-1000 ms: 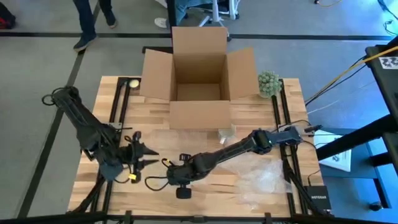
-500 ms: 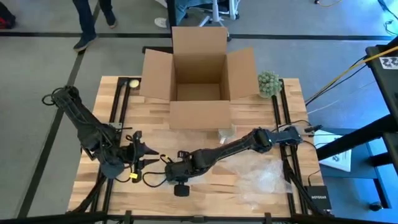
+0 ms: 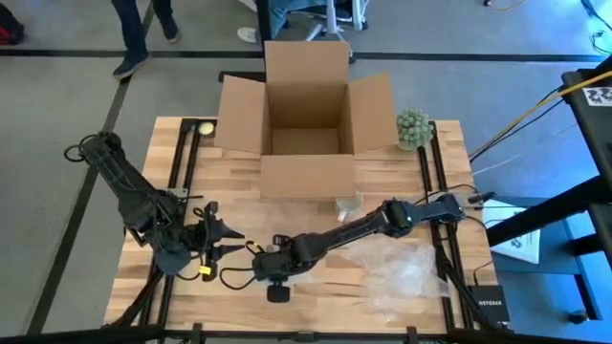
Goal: Wrap mug
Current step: Wrap the green mug with bubble wrap
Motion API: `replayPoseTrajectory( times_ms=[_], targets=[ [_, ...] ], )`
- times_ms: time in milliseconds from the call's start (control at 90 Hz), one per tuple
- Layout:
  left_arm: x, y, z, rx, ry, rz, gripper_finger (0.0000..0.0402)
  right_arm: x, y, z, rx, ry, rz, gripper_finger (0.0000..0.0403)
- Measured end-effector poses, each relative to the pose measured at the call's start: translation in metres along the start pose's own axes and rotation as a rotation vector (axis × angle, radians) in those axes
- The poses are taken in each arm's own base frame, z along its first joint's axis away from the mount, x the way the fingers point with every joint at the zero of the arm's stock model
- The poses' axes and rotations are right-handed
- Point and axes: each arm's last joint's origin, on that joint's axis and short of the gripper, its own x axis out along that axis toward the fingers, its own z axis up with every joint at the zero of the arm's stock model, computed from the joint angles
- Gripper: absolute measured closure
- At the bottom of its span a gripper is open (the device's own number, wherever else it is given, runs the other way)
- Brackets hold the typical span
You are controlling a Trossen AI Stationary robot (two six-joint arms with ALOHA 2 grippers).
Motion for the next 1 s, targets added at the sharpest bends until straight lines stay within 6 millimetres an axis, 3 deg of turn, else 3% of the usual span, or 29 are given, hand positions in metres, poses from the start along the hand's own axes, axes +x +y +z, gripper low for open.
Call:
replayPoseTrajectory(
  times_ms=[156,422,633,878,1000],
  targets=[
    [0.000,0.000,0.000,0.001,0.001,0.001,0.0304,-0.006,0.000,0.001,-0.007,-0.009,0.003,0.0402],
    [0.003,-0.002,-0.002,0.011,0.009,0.007,0.0304,-0.042,0.004,0.011,-0.033,-0.070,0.029,0.0402],
    [0.005,-0.004,-0.003,0.016,0.014,0.011,0.0304,-0.052,0.007,0.019,-0.069,-0.151,0.062,0.0402],
    [0.005,-0.004,-0.003,0.017,0.015,0.010,0.0304,-0.051,0.016,0.031,-0.118,-0.301,0.115,0.0402],
    [0.005,-0.004,-0.004,0.023,0.021,0.007,0.0304,-0.036,0.016,0.030,-0.118,-0.305,0.116,0.0402]
  ],
)
